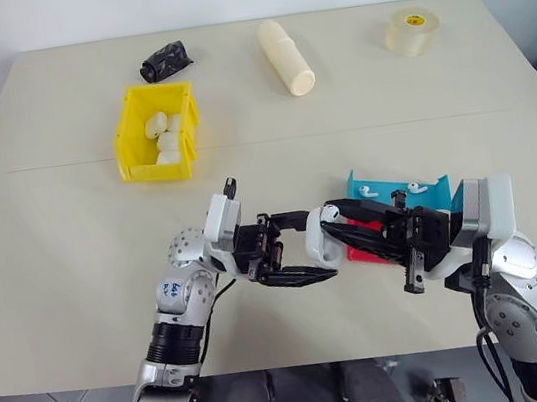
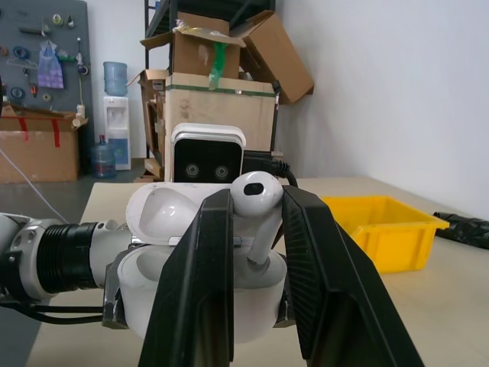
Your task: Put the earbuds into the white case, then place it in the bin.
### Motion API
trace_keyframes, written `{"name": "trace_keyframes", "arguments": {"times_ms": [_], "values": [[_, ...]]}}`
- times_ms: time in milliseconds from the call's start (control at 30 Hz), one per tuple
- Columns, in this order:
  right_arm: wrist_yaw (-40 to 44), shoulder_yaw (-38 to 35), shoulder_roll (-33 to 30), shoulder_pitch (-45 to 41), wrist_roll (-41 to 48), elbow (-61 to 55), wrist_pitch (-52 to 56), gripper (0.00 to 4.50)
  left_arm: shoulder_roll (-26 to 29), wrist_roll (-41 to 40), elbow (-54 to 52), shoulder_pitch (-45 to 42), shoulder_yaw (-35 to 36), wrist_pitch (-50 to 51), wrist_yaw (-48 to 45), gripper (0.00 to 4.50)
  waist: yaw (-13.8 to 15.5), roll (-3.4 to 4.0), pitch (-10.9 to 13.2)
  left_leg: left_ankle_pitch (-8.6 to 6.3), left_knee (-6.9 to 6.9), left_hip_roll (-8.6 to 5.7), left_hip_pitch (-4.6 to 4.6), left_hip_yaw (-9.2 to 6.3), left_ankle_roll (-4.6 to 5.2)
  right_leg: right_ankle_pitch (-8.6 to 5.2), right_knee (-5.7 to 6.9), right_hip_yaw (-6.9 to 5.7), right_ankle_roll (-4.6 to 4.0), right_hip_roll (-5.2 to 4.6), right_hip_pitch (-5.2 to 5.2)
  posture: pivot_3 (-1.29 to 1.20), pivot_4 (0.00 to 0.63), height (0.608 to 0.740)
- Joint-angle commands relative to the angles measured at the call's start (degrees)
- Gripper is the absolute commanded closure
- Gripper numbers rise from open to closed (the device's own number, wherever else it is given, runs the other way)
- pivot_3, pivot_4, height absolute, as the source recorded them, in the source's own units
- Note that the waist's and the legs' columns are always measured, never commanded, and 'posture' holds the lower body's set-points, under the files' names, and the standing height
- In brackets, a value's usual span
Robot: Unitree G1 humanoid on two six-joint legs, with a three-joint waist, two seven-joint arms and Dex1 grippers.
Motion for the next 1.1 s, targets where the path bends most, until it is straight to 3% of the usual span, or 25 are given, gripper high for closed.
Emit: {"name": "trace_keyframes", "arguments": {"times_ms": [33,300,500,633,900,1100], "values": [[0.1,2.94,-0.89,0.82,-0.52,0.67,3.71,2.65,-2.53,-2.4,-4.05,-2.54,-1.23,-0.58,0.46,1.7,0.0,0.0,0.0,0.0,0.0,0.0,0.0,0.0,0.0,0.0,0.0,0.0,0.0,0.0,0.0,0.0,0.15,0.74],[0.1,2.44,-1.37,0.42,0.52,0.02,4.43,0.12,-2.72,-2.42,-4.27,-2.82,-1.22,-0.34,1.02,1.7,0.01,0.0,0.0,0.0,0.0,0.0,0.0,0.0,0.0,0.0,0.0,0.0,0.0,0.0,0.0,0.0,0.15,0.74],[0.19,0.13,-2.23,0.33,1.12,-0.1,3.98,0.05,-2.43,-2.01,-4.16,-2.4,-1.16,-0.3,1.88,1.7,0.01,0.0,0.0,0.0,0.0,0.0,0.0,0.0,0.0,0.0,-0.01,0.0,0.0,0.0,0.0,0.0,0.15,0.74],[1.51,-5.5,-6.4,1.17,3.35,-0.28,4.08,0.05,-0.74,-1.38,-3.51,-1.34,-0.51,-0.63,1.84,1.7,0.14,0.0,0.0,0.0,0.0,-0.01,0.0,0.0,0.0,0.0,-0.01,0.0,0.0,-0.01,0.01,0.0,0.15,0.74],[10.06,-23.12,-21.14,10.63,3.21,4.36,6.67,0.05,1.64,-1.69,-4.24,2.02,0.92,-2.45,1.38,1.7,0.24,-0.01,0.01,-0.01,-0.01,-0.02,0.0,0.03,0.01,0.0,-0.06,0.0,0.0,-0.01,0.05,0.0,0.15,0.74],[10.98,-27.25,-33.21,17.55,-3.44,4.62,15.97,0.05,1.19,-1.73,-3.38,3.63,0.58,-6.0,-0.59,1.7,0.07,-0.02,0.01,-0.01,0.01,0.0,0.03,0.1,0.02,0.0,-0.03,0.02,0.0,0.03,0.08,0.0,0.15,0.74]]}}
